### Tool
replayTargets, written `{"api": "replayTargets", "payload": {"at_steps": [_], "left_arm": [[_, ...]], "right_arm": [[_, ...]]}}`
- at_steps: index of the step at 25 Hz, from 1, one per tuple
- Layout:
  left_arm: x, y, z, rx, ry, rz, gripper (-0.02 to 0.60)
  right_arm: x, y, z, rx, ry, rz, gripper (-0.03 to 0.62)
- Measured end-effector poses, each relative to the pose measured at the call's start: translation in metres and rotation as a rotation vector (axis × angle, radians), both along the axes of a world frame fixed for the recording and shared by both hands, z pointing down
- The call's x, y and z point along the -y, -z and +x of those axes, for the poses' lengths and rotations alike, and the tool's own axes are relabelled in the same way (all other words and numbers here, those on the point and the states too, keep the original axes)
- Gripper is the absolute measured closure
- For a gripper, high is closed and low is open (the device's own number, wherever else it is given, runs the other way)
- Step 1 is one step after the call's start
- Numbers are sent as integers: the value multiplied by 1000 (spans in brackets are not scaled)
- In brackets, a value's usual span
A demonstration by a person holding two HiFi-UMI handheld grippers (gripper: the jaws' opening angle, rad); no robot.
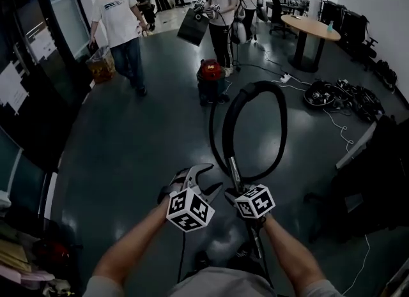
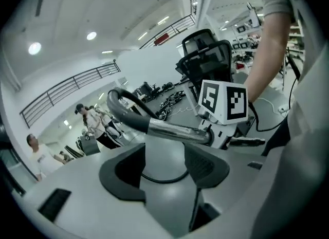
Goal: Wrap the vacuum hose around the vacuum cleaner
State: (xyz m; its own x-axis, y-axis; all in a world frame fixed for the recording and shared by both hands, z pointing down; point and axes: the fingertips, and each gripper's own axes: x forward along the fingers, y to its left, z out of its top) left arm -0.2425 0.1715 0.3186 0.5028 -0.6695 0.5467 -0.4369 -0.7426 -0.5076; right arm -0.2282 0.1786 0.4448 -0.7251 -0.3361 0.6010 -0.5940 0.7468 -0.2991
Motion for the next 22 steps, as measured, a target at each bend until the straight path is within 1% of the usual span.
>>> {"api": "replayTargets", "payload": {"at_steps": [3, 5, 7, 10, 14, 19, 22], "left_arm": [[14, 9, 36, 93, -68, 60, 337], [19, 9, 60, 157, -111, 77, 337], [23, 7, 81, 195, -142, 75, 337], [25, 0, 105, 220, -197, 31, 337], [14, -17, 129, 284, -316, -51, 336], [15, -57, 146, 398, -420, -157, 336], [14, -76, 161, 456, -534, -203, 336]], "right_arm": [[2, -4, 22, -25, 67, -7, 553], [2, -8, 36, -43, 106, -16, 553], [0, -12, 47, -62, 143, -25, 553], [-5, -18, 61, -95, 197, -36, 554], [-6, -26, 80, -167, 247, -27, 553], [-3, -42, 109, -247, 313, -8, 554], [2, -55, 129, -332, 347, -21, 554]]}}
